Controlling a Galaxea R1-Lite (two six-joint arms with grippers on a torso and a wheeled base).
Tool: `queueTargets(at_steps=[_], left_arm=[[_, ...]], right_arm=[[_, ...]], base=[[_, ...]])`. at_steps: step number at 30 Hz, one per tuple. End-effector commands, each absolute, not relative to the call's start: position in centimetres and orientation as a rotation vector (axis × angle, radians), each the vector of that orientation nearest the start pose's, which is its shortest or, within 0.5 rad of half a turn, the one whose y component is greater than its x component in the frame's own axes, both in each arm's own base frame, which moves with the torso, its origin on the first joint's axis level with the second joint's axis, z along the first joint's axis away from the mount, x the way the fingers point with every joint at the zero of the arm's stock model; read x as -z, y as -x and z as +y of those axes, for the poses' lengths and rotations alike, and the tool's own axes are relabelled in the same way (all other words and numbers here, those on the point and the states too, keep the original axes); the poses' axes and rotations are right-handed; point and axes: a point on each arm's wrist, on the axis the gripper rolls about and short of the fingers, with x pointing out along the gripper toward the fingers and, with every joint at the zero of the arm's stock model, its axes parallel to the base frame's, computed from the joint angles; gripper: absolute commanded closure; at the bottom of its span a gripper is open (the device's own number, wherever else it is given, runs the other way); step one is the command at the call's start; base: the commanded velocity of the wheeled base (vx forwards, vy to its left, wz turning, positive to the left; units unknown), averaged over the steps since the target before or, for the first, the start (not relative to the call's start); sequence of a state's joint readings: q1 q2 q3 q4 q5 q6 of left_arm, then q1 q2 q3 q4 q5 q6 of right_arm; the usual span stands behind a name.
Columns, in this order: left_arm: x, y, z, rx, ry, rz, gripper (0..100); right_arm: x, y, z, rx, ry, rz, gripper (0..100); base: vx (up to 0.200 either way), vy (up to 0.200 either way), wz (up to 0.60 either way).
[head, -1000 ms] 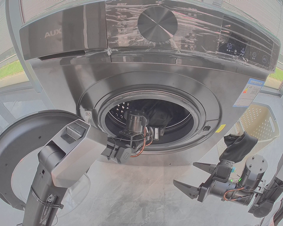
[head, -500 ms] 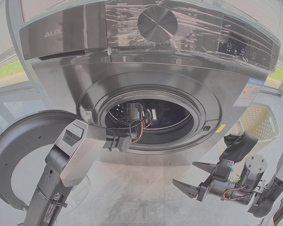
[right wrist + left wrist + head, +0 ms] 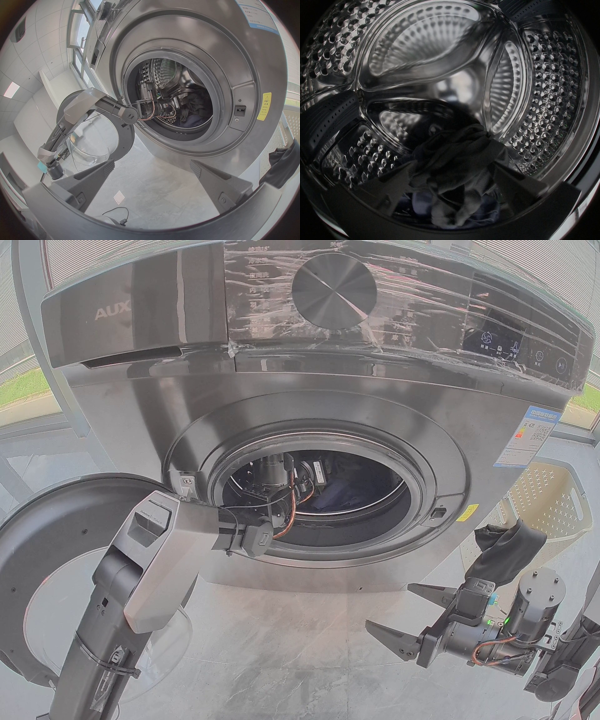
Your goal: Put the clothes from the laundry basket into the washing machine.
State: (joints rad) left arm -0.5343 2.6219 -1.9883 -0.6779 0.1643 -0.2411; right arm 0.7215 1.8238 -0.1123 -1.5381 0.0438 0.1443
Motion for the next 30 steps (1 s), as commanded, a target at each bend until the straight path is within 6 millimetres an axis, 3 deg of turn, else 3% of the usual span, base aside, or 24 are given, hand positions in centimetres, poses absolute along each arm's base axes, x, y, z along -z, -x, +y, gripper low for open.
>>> queueTargets(at_steps=[1,9,21,24,25,26,29,30], left_arm=[[-13.3,-43.5,-28.4,0.408,0.234,0.094,0],[-13.6,-38.3,-28.2,0.452,0.125,0.183,0],[-9.3,-31.9,-27.1,0.525,-0.013,0.239,0],[-9.0,-30.3,-26.6,0.548,-0.021,0.242,0],[-8.6,-28.6,-26.5,0.582,-0.025,0.247,0],[-8.6,-28.1,-26.4,0.591,-0.025,0.246,0],[-8.8,-26.6,-26.0,0.625,-0.012,0.244,0],[-9.3,-25.2,-25.5,0.651,0.006,0.231,0]], right_arm=[[-8.9,-16.9,14.9,-0.746,-0.079,0.224,0],[-9.0,-16.9,15.0,-0.750,-0.080,0.220,0],[-9.0,-16.6,14.7,-0.748,-0.077,0.223,0],[-8.9,-16.5,14.7,-0.750,-0.075,0.230,0],[-8.8,-16.4,14.6,-0.748,-0.072,0.237,0],[-8.8,-16.4,14.6,-0.749,-0.072,0.238,0],[-8.9,-16.2,14.4,-0.747,-0.073,0.235,0],[-9.0,-16.0,14.1,-0.743,-0.075,0.231,0]], base=[[0.000,0.000,0.00],[0.000,0.000,0.00],[0.000,0.000,0.00],[0.000,0.000,0.00],[0.000,0.000,0.00],[0.000,0.000,0.00],[0.000,0.000,0.00],[0.000,0.000,0.00]])
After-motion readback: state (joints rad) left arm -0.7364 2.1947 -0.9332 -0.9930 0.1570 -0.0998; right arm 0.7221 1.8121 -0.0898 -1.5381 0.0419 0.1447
